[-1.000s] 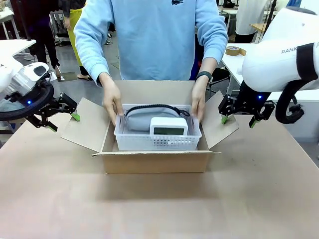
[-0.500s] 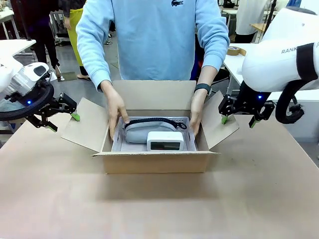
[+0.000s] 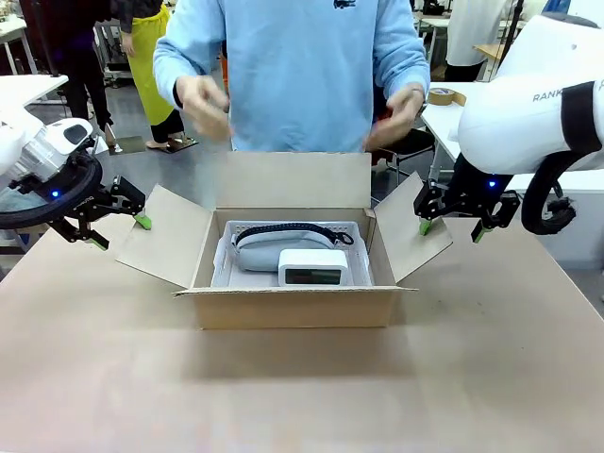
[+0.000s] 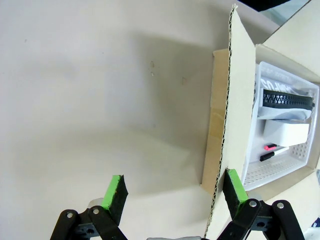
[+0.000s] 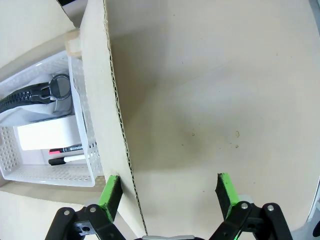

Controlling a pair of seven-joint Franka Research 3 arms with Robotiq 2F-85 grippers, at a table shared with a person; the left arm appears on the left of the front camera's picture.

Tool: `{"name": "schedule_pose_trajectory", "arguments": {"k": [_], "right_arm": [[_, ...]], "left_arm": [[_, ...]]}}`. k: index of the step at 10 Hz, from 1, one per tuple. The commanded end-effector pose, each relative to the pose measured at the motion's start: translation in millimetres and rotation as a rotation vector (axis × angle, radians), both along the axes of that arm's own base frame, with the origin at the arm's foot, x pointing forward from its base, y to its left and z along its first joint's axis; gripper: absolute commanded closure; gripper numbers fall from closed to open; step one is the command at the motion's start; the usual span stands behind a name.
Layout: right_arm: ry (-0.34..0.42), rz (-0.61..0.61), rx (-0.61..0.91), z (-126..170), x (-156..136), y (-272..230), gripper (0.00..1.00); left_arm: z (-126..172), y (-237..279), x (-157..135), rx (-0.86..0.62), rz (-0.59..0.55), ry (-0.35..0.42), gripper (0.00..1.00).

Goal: Pack the gift set into the box.
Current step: Lift both hands away from the flaps of the Package Box.

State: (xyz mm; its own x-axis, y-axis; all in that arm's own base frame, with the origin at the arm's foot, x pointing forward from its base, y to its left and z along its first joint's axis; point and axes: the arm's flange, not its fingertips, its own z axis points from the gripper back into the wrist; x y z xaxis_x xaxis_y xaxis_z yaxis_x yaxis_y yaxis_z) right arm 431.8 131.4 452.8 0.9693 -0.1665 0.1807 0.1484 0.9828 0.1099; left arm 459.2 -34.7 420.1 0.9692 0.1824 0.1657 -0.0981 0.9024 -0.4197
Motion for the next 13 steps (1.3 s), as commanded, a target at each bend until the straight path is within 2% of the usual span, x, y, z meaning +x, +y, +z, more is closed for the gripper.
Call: {"name": "schedule_pose_trajectory", "arguments": {"k": [1, 2, 3, 5, 6, 7, 8, 9, 10, 11, 13], "right_arm": [[0.000, 0.000, 0.000, 0, 0, 0, 0.00], [-0.010, 0.214, 0.167, 22, -11, 1, 0.00], [-0.047, 0.301, 0.286, 46, -22, -12, 0.00], [-0.099, 0.445, 0.626, 76, -40, -67, 0.00], [-0.140, 0.492, 0.792, 77, -48, -100, 0.00], [-0.216, 0.514, 0.965, 70, -57, -135, 0.00], [-0.284, 0.445, 1.075, 54, -66, -165, 0.00], [-0.315, 0.345, 1.157, 32, -72, -187, 0.00], [-0.306, 0.206, 1.187, 10, -74, -197, 0.00], [-0.353, 0.421, 1.043, 67, -79, -173, 0.00], [-0.353, 0.421, 1.043, 67, -79, -173, 0.00]], "left_arm": [[0, 0, 0, 0.000, 0.000, 0.000, 0.00], [23, -6, -14, -0.043, -0.138, 0.041, 0.00], [51, -3, -34, -0.139, -0.322, 0.106, 0.00], [91, 28, -72, -0.409, -0.541, 0.055, 0.00], [97, 53, -86, -0.542, -0.694, 0.012, 0.00], [96, 84, -97, -0.702, -0.709, -0.083, 0.00], [90, 116, -103, -0.865, -0.714, -0.191, 0.00], [78, 143, -98, -0.981, -0.615, -0.246, 0.00], [61, 162, -83, -1.064, -0.494, -0.208, 0.00], [99, 124, -126, -0.802, -0.657, -0.259, 0.00], [99, 124, -126, -0.802, -0.657, -0.259, 0.00]]}}
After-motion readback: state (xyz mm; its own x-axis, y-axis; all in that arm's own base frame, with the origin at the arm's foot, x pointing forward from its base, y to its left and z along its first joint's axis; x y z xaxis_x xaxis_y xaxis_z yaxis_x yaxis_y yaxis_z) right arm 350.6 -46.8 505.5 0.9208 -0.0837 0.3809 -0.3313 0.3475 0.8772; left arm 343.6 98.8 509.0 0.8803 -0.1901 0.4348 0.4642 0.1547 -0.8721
